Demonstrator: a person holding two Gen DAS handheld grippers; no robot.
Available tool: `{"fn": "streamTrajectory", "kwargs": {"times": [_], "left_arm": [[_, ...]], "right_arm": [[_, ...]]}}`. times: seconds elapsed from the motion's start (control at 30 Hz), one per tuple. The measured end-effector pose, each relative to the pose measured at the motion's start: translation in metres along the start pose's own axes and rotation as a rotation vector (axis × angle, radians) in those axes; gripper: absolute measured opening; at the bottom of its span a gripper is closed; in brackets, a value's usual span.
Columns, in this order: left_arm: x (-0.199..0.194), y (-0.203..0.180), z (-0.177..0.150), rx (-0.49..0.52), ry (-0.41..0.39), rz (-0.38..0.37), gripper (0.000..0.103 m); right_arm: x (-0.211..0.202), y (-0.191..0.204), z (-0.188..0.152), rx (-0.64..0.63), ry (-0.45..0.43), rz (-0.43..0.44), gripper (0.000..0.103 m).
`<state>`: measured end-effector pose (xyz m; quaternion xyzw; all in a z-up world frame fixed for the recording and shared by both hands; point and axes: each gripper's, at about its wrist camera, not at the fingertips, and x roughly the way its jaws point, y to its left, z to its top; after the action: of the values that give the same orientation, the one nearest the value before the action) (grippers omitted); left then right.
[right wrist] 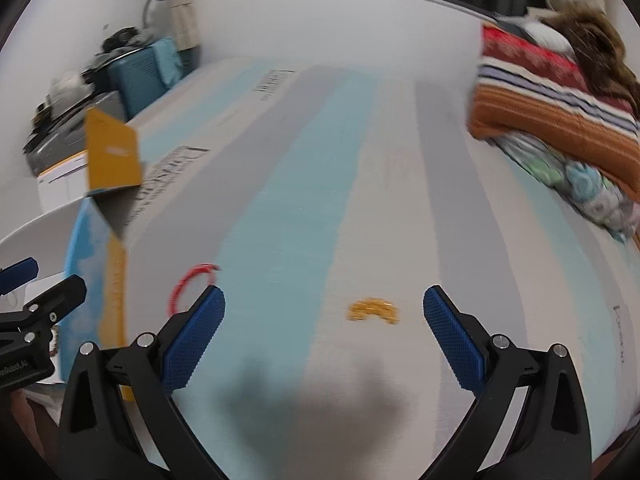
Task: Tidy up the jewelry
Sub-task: 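Withdraw both tools from the box back over the bed, then grasp the amber bead bracelet with right tool while left tool grasps red string bracelet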
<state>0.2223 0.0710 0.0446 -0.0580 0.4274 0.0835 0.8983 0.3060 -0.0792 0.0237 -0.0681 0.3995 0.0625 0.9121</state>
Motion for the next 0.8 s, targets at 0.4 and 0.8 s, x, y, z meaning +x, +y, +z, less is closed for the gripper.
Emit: {"fn": "streamTrajectory", "kwargs": {"times": [0.4,0.8], "left_arm": [[0.077,-0.054,0.015,0.062,0.079,0.004,0.097],[0.159,-0.056,0.005,0.004,0.169,-0.007,0.097]], "right_arm": [[0.052,-0.065,-0.01,0.041,0.076,-0.038,0.096],[0.132,-0.075,-0.023,0.064,0.181,0.001,0.096]]}}
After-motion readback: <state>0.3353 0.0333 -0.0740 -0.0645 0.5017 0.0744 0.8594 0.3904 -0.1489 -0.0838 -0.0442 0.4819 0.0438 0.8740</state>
